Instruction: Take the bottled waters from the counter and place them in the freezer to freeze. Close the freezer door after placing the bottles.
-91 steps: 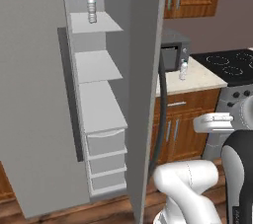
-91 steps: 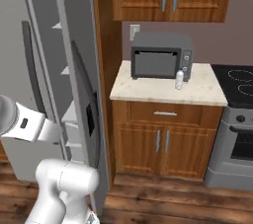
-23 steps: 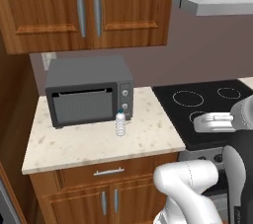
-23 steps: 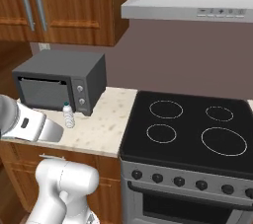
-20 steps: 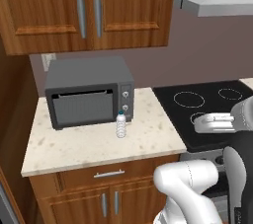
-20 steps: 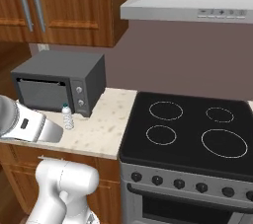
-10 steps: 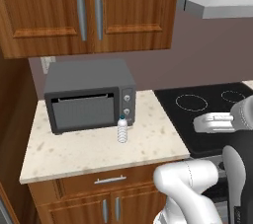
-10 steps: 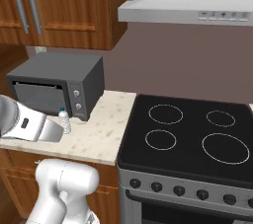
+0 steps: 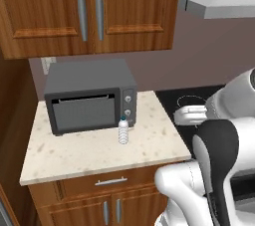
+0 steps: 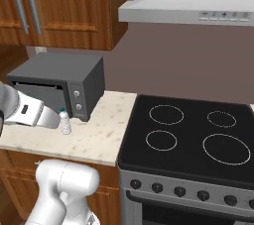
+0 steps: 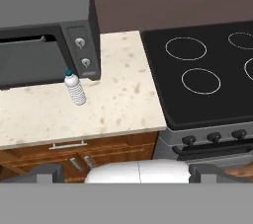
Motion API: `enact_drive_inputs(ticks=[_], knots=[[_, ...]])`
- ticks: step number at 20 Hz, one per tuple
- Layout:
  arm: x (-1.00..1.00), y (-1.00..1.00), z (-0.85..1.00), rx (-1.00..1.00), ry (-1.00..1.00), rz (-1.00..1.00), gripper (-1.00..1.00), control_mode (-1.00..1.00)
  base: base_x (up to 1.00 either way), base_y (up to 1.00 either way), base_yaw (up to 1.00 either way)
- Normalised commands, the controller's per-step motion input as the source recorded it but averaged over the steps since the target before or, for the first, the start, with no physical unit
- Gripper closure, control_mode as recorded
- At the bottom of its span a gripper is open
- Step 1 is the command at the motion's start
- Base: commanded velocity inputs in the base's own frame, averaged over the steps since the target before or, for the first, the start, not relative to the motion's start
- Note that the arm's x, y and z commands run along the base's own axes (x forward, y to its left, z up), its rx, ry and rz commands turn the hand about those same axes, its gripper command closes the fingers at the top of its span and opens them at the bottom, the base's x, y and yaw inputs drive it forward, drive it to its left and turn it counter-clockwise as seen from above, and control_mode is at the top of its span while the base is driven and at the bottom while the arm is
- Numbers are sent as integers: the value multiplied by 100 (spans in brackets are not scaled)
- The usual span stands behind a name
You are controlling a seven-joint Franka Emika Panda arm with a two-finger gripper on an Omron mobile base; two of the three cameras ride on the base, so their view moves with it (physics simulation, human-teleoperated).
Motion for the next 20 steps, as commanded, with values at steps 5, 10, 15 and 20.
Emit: enact_drive_inputs(ticks=[5, 10, 15, 20], knots=[[51, 57, -39, -3, -8, -7, -100, -100, 0, 0, 0], [52, 53, -34, -17, -17, -3, -100, -100, 0, 0, 0], [31, 41, -42, -9, -9, -2, -100, -100, 0, 0, 0], [28, 24, -62, 0, -2, -12, -100, -100, 0, 0, 0]])
